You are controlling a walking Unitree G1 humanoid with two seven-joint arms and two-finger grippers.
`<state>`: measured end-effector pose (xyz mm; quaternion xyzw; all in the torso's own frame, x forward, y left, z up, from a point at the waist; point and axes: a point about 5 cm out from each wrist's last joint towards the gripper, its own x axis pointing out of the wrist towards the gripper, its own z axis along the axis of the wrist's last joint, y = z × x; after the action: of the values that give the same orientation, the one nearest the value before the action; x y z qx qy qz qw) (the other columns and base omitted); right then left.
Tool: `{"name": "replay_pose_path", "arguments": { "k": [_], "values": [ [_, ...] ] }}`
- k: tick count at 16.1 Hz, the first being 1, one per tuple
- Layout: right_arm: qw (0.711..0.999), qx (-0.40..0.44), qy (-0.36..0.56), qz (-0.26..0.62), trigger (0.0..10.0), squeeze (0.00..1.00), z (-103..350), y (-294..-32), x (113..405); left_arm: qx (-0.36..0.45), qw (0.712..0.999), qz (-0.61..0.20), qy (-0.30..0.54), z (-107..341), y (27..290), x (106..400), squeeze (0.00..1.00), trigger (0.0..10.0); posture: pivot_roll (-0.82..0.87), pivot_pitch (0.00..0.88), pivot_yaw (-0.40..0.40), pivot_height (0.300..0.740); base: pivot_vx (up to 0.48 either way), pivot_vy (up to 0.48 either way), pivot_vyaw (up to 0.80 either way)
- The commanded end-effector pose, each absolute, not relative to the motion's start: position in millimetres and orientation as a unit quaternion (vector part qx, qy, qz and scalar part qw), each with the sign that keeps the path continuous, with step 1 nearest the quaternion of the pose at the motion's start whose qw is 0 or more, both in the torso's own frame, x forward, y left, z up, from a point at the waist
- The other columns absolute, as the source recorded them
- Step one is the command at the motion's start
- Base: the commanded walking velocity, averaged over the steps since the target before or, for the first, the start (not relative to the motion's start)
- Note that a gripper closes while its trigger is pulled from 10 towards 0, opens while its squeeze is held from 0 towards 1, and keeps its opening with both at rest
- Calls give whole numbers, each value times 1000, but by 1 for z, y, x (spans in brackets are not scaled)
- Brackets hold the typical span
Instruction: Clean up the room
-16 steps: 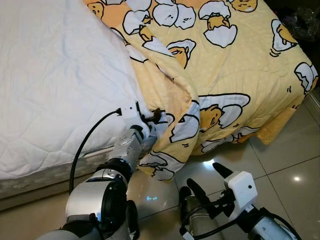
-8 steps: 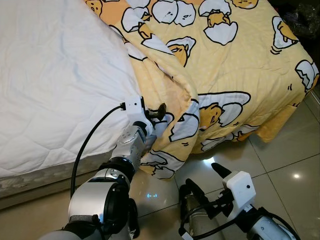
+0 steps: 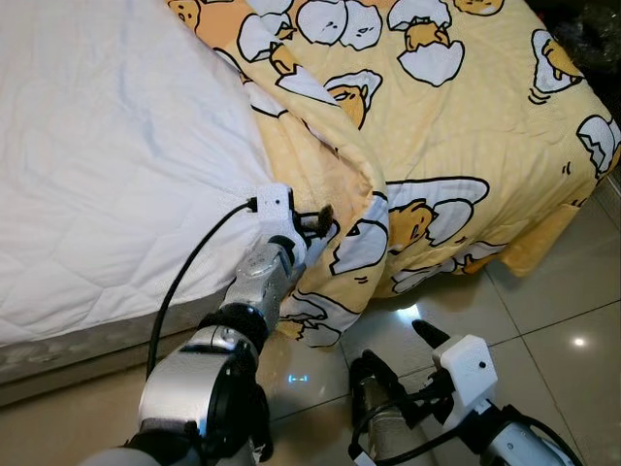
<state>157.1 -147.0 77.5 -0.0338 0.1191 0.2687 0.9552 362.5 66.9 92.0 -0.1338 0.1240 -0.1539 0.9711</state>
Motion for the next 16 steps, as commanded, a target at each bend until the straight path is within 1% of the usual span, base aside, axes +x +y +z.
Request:
{"name": "replay_pose_path", "arguments": {
  "k": [1, 4, 5, 7, 8, 10, 11, 13, 16],
  "values": [
    [955, -31, 137, 263, 10000, 0, 71, -148, 152, -122, 964, -173, 158, 77, 57, 352, 0, 10000, -372, 330, 17, 731, 0, 0, 0],
    [953, -29, 138, 267, 10000, 0, 69, -146, 155, -99, 966, -174, 164, 71, 65, 347, 0, 10000, -354, 326, 12, 731, 0, 0, 0],
    [952, -30, 139, 269, 10000, 0, 68, -147, 156, -85, 973, -165, 138, 79, 70, 348, 0, 10000, -349, 324, 9, 731, 0, 0, 0],
    [952, -32, 139, 271, 10000, 0, 67, -147, 157, -85, 981, -153, 83, 101, 74, 355, 0, 10000, -345, 322, 9, 731, 0, 0, 0],
    [952, -32, 137, 272, 10000, 0, 67, -147, 158, -102, 982, -153, 40, 122, 75, 361, 0, 10000, -346, 318, 7, 731, 0, 0, 0],
    [953, -34, 135, 270, 10000, 0, 67, -148, 159, -83, 986, -145, -6, 147, 79, 366, 0, 10000, -357, 314, 6, 731, 0, 0, 0],
    [953, -35, 136, 268, 10000, 0, 67, -150, 159, -58, 988, -137, -43, 166, 84, 366, 0, 10000, -355, 310, 8, 731, 0, 0, 0],
    [953, -36, 136, 268, 10000, 0, 66, -150, 160, -51, 988, -138, -40, 166, 86, 365, 0, 10000, -350, 311, 9, 731, 0, 0, 0],
    [952, -35, 135, 272, 10000, 0, 65, -148, 162, -21, 994, -107, 18, 133, 98, 372, 0, 10000, -351, 304, -1, 731, 0, 0, 0]
  ]
}}
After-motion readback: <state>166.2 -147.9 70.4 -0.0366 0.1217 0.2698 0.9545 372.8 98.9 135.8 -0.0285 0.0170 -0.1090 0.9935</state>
